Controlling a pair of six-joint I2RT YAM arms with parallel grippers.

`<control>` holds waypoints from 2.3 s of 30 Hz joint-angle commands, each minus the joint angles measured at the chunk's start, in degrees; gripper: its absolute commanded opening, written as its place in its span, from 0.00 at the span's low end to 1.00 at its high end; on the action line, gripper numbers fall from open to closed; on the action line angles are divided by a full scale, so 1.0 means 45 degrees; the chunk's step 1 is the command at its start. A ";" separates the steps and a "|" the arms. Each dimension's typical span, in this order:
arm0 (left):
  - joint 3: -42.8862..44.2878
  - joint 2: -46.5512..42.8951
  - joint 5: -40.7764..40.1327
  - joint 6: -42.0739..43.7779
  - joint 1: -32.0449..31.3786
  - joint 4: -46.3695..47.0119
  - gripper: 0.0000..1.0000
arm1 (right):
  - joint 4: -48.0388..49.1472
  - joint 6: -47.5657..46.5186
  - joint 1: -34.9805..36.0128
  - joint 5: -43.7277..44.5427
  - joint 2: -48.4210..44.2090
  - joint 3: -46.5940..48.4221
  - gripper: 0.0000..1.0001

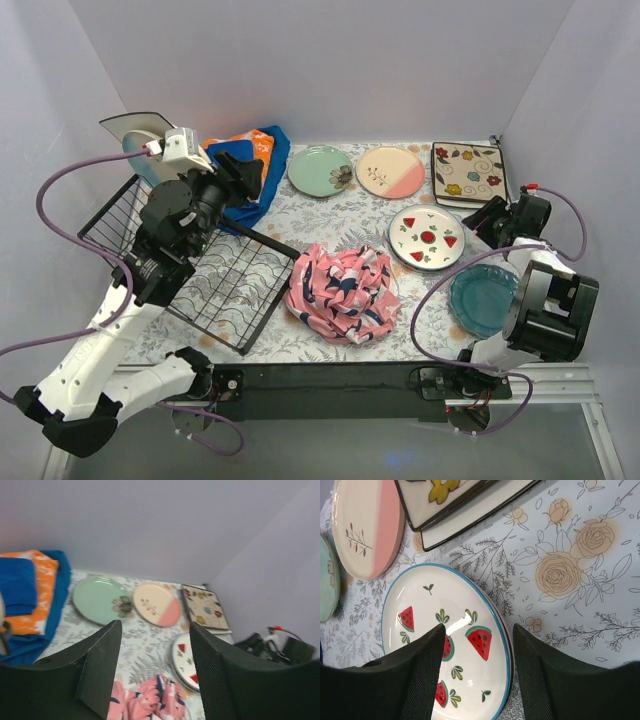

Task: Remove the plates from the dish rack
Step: Place the plate at the center of the board, then unload the plate from the dish rack.

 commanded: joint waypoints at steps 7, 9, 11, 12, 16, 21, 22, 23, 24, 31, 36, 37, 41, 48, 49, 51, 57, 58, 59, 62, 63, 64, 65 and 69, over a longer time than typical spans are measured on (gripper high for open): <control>0.2773 0.2071 -0.7494 0.0991 0.0519 -0.3795 0.51 | -0.0346 -0.1379 0.2193 -0.0334 -0.3133 0.0415 0.61; 0.2874 0.2054 -0.7905 0.1244 0.1008 -0.3489 0.51 | -0.0425 -0.1556 0.3206 -0.0081 -0.3506 0.0785 0.62; 0.2893 0.1937 -0.7325 0.1033 0.2489 -0.3506 0.50 | -0.0464 -0.1595 0.3718 -0.0118 -0.4034 0.0982 0.62; 0.2951 0.1840 -0.6529 0.0837 0.3036 -0.3662 0.50 | -0.0465 -0.1614 0.4126 -0.0254 -0.4229 0.1080 0.62; 0.3030 0.1722 -0.6188 0.0036 0.4526 -0.4463 0.45 | -0.0036 -0.1615 0.5261 -0.0100 -0.5128 0.1003 0.62; 0.2249 0.1408 -0.5914 0.0034 0.4546 -0.3586 0.45 | 0.0217 -0.1557 0.5868 0.0194 -0.5091 0.0788 0.61; 0.2152 0.1506 -0.5973 0.0073 0.4526 -0.3392 0.45 | 0.0277 -0.1556 0.5965 0.0175 -0.5052 0.0710 0.61; 0.2132 0.1545 -0.5916 0.0073 0.4545 -0.3332 0.45 | 0.0316 -0.1537 0.6140 0.0175 -0.4993 0.0710 0.60; 0.2151 0.1604 -0.5819 0.0034 0.4546 -0.3293 0.45 | 0.0394 -0.1537 0.6239 0.0233 -0.4877 0.0710 0.60; 0.2249 0.2326 -0.5525 -0.0005 0.4545 -0.3020 0.46 | 0.0492 -0.1614 0.7137 0.0896 -0.4798 0.0749 0.59; 0.2346 0.3067 -0.5658 -0.0082 0.4546 -0.3250 0.46 | 0.0454 -0.1771 0.7704 0.1307 -0.4641 0.0807 0.59; 0.2327 0.3146 -0.5835 -0.0141 0.4546 -0.3311 0.46 | 0.0453 -0.1771 0.7763 0.1385 -0.4661 0.0788 0.59; 0.2132 0.3323 -0.6403 -0.0220 0.4546 -0.3409 0.46 | 0.0453 -0.1810 0.8172 0.1853 -0.4797 0.0768 0.59; 0.1800 0.3499 -0.7438 -0.0103 0.4546 -0.3566 0.45 | 0.0453 -0.1849 0.8466 0.2147 -0.4797 0.0749 0.58; 0.1722 0.3518 -0.7497 0.0071 0.4546 -0.3469 0.45 | 0.0453 -0.1849 0.8524 0.2186 -0.4797 0.0768 0.57; 0.1760 0.3557 -0.7517 0.0170 0.4546 -0.3332 0.44 | 0.0473 -0.1849 0.8642 0.2361 -0.4797 0.0768 0.57; 0.1878 0.4045 -0.7420 0.0444 0.4526 -0.3214 0.41 | 0.0453 -0.1966 0.8798 0.2694 -0.4661 0.0787 0.57; 0.1878 0.4065 -0.7400 0.0444 0.4545 -0.3214 0.40 | 0.0473 -0.1966 0.8818 0.2713 -0.4622 0.0807 0.57; 0.1878 0.4065 -0.7380 0.0502 0.4546 -0.3214 0.39 | 0.0454 -0.1966 0.8857 0.2772 -0.4602 0.0807 0.57; 0.1878 0.4085 -0.7380 0.0600 0.4546 -0.3214 0.31 | 0.0434 -0.2005 0.8915 0.2889 -0.4544 0.0846 0.57; 0.1878 0.4065 -0.7399 0.0658 0.4546 -0.3195 0.28 | 0.0434 -0.2025 0.8935 0.2909 -0.4563 0.0846 0.57; 0.1878 0.4026 -0.7458 0.0678 0.4526 -0.3175 0.26 | 0.0434 -0.2006 0.8935 0.2967 -0.4563 0.0827 0.57; 0.1878 0.4007 -0.7458 0.0698 0.4545 -0.3175 0.21 | 0.0434 -0.2044 0.8974 0.3045 -0.4563 0.0827 0.57; 0.2072 0.4007 -0.7517 0.1010 0.4545 -0.3136 0.03 | 0.0434 -0.2044 0.9033 0.3260 -0.4544 0.0827 0.57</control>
